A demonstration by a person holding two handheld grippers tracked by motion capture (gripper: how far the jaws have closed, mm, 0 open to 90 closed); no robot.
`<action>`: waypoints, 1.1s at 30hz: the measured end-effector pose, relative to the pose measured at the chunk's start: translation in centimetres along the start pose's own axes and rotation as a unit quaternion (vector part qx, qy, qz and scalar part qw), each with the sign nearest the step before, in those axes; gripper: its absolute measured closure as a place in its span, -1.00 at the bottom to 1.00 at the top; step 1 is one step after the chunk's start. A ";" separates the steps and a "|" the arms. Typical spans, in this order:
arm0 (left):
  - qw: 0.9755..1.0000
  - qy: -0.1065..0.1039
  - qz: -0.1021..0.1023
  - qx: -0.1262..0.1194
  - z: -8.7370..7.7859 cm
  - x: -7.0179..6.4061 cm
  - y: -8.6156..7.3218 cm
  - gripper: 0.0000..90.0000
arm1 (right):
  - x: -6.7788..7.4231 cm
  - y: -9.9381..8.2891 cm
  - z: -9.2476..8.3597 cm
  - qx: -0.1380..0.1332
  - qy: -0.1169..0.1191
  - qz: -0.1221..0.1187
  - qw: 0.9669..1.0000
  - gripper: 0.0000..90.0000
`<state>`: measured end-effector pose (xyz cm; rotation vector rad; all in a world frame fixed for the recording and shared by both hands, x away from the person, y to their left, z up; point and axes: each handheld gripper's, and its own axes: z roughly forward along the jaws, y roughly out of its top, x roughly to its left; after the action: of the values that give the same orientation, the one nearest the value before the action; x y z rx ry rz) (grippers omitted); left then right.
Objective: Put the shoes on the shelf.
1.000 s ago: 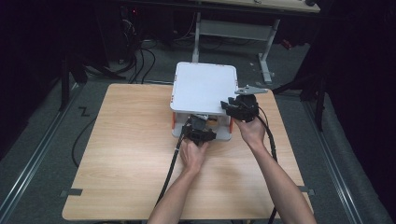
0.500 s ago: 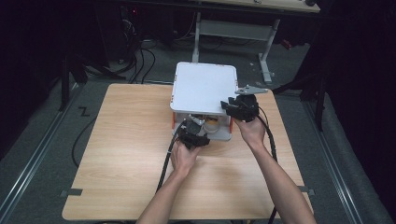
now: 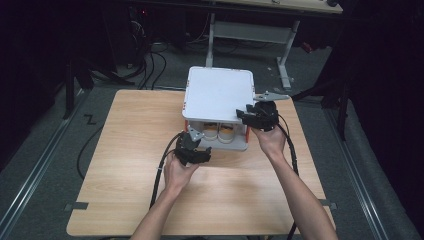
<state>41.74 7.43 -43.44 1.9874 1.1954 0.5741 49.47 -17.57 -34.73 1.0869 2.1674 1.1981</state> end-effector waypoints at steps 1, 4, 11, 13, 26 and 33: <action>1.000 -0.004 -0.006 -0.001 -0.3 0.3 -0.1 -0.38 | 0.0 0.0 -0.2 0.003 0.002 0.001 1.000 0.13; 1.000 -0.007 -0.011 -0.013 -1.5 0.9 -0.3 -0.39 | -0.1 0.0 -1.1 -0.003 0.001 -0.004 1.000 0.12; 0.999 -0.012 -0.025 -0.039 -4.1 2.4 -1.0 -0.39 | -0.4 -0.8 -3.8 -0.028 0.017 0.014 0.999 0.10; 0.999 -0.013 -0.030 -0.044 -4.5 2.8 -1.4 -0.40 | -0.4 -1.2 -4.3 -0.024 0.019 0.014 0.999 0.08; 0.996 -0.033 -0.056 -0.056 -6.5 3.8 -4.5 -0.38 | -0.8 -5.3 -7.8 -0.062 0.035 0.023 0.997 -0.01; 0.995 -0.031 -0.067 -0.065 -7.1 4.0 -5.9 -0.38 | -1.0 -8.3 -9.3 -0.069 0.032 0.042 0.996 0.02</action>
<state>35.46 15.22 -43.50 1.7892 1.2124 0.5056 40.18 -25.70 -36.75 1.1041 2.0684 1.4176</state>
